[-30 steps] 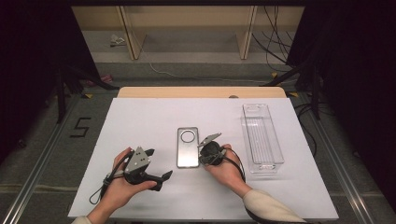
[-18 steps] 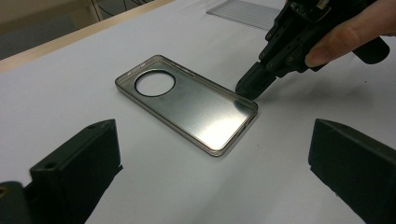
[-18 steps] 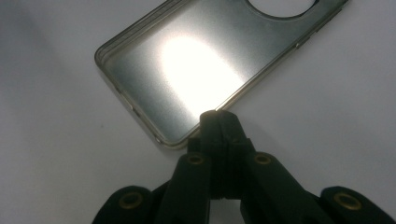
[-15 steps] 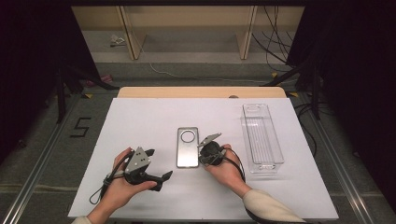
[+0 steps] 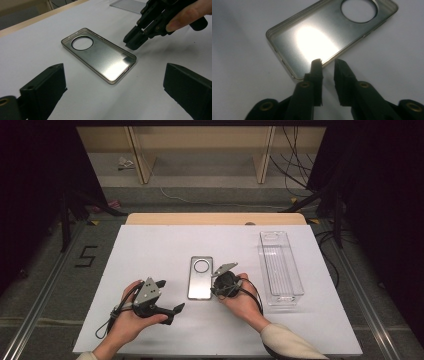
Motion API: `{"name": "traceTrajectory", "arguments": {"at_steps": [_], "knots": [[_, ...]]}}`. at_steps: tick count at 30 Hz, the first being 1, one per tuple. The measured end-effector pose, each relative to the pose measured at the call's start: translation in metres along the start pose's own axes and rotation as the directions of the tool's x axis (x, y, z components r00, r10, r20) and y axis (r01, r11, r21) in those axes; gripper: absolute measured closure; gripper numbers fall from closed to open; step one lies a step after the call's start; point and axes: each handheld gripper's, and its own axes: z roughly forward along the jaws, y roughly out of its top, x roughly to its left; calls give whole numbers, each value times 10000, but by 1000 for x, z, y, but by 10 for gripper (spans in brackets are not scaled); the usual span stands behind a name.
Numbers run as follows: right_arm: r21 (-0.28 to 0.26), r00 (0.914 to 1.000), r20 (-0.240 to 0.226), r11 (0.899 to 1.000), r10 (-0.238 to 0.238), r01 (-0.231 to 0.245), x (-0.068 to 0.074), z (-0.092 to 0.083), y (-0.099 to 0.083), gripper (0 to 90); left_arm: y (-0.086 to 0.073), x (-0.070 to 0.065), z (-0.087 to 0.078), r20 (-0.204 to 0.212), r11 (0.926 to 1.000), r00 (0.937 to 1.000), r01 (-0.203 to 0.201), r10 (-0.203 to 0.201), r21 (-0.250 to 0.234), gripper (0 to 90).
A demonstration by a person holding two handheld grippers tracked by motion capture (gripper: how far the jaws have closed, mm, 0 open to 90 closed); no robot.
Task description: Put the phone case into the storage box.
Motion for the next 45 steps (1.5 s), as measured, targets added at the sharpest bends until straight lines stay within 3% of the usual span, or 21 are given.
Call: {"name": "traceTrajectory", "arguments": {"at_steps": [6,9,12,16,22,23,29,30,31,33,34,35,36,38,39,40,41,42,43,44,45], "knots": [[-964,9990,101,9943,-437,445,-4,-19,-7,490,1,-3,2,8,9987,9990,-443,443,233,93],[-1610,9980,46,9849,-635,634,-8,-30,-11,386,4,-6,4,19,9951,9964,-852,852,493,114],[-2342,9985,-98,9709,-532,495,-12,-45,-16,319,7,-8,7,185,9890,9922,-1243,1232,797,132],[-3160,9985,-38,9474,-545,505,-14,-64,-25,257,8,-11,12,532,9830,9892,-1420,1366,1165,155],[-4050,9976,-91,9124,-683,588,-15,-91,-42,201,20,-15,18,782,9657,9758,-2141,2044,1470,178],[-4125,9979,-56,9092,-642,562,-16,-95,-45,193,24,-15,22,811,9564,9692,-2431,2327,1620,187],[-4591,9992,103,8875,-394,397,-24,-116,-62,172,36,-15,37,1380,9077,9385,-3417,3163,2434,271],[-4661,9993,138,8839,-358,381,-25,-118,-65,170,36,-15,37,1380,9077,9385,-3417,3163,2434,299],[-4712,9995,154,8815,-271,312,-27,-121,-68,170,39,-15,43,1655,8885,9279,-3687,3342,2732,315],[-4860,9999,143,8739,-40,104,-29,-125,-72,170,40,-16,50,1840,8688,9180,-3929,3513,3014,328],[-4936,9999,110,8697,58,4,-30,-126,-74,169,40,-16,50,1840,8688,9180,-3929,3513,3014,336],[-5042,9999,95,8636,108,-46,-32,-127,-75,169,42,-16,56,2081,8504,9079,-4150,3639,3235,342],[-5065,9998,117,8622,173,-90,-33,-129,-76,169,42,-17,59,2189,8376,9000,-4321,3769,3342,352],[-5086,9995,120,8608,283,-183,-34,-130,-79,169,43,-17,65,2328,8190,8895,-4539,3931,3511,361],[-5116,9995,99,8589,313,-218,-35,-130,-80,169,43,-17,65,2328,8190,8895,-4539,3931,3511,370],[-5084,9993,117,8608,342,-235,-36,-131,-81,169,43,-17,69,2416,8003,8795,-4740,4101,3671,372],[-5053,9992,146,8626,381,-255,-36,-131,-82,169,43,-17,69,2416,8003,8795,-4740,4101,3671,375],[-5066,9992,135,8618,374,-254,-37,-131,-83,169,43,-18,71,2477,7937,8764,-4797,4130,3741,380],[-5059,9990,124,8621,421,-300,-37,-131,-84,169,44,-18,75,2625,7748,8660,-4987,4257,3886,386],[-5046,9990,139,8629,424,-296,-37,-131,-85,169,44,-18,75,2625,7748,8660,-4987,4257,3886,390],[-5040,9991,138,8632,413,-287,-37,-132,-85,169,44,-17,78,2780,7589,8582,-5120,4316,4023,398]]}}
